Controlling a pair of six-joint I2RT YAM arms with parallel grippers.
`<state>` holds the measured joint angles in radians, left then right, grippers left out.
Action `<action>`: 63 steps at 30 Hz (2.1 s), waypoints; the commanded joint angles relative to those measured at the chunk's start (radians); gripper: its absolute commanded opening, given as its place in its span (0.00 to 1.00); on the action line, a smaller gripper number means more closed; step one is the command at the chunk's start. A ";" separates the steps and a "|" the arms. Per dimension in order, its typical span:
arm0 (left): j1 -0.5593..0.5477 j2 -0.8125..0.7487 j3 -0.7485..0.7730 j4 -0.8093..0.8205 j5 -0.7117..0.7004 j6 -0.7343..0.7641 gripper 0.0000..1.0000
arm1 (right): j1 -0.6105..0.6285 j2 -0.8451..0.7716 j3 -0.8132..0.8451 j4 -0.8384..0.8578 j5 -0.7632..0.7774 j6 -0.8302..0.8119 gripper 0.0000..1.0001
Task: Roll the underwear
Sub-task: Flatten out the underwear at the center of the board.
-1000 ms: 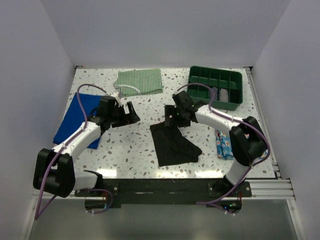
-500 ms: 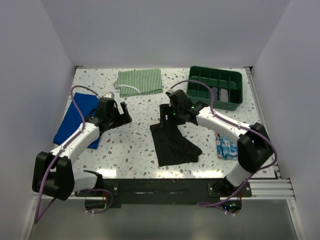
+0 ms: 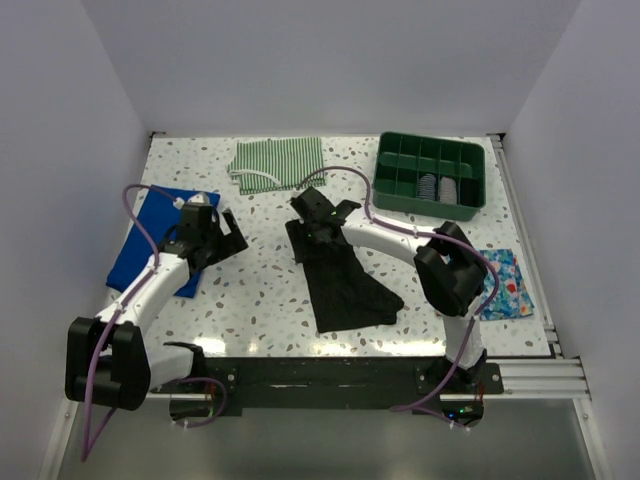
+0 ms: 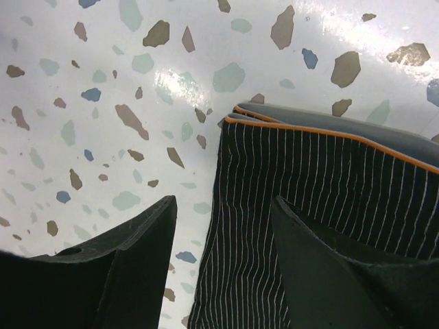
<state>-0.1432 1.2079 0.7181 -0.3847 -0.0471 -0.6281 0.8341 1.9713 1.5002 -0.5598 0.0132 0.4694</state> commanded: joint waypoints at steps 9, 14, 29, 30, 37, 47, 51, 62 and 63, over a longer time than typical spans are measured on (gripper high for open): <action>0.022 -0.024 -0.014 0.041 0.039 0.008 1.00 | 0.048 0.133 0.152 -0.063 0.116 -0.020 0.52; 0.024 -0.018 -0.022 0.053 0.043 0.008 1.00 | 0.071 0.185 0.195 -0.110 0.197 -0.028 0.45; 0.031 -0.039 -0.034 0.050 0.043 0.011 1.00 | 0.088 0.206 0.259 -0.198 0.278 -0.040 0.00; 0.033 -0.041 -0.034 0.050 0.043 0.011 1.00 | 0.088 0.163 0.259 -0.192 0.274 -0.044 0.00; 0.044 -0.064 -0.032 0.044 0.043 0.011 1.00 | 0.088 -0.047 0.273 -0.166 0.240 -0.051 0.00; 0.051 -0.065 -0.031 0.050 0.076 0.021 1.00 | 0.086 -0.094 0.305 -0.204 0.125 -0.051 0.00; 0.053 -0.068 -0.028 0.047 0.082 0.024 1.00 | 0.086 -0.043 0.247 -0.146 0.028 -0.025 0.00; 0.060 -0.090 -0.016 0.023 0.081 0.030 1.00 | 0.083 0.054 0.236 -0.085 -0.041 0.006 0.14; 0.060 -0.090 -0.016 0.024 0.079 0.030 1.00 | 0.082 0.052 0.233 -0.081 -0.044 0.006 0.16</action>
<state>-0.0917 1.1339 0.6880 -0.3618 0.0223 -0.6174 0.9176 2.0624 1.7256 -0.6918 0.0059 0.4656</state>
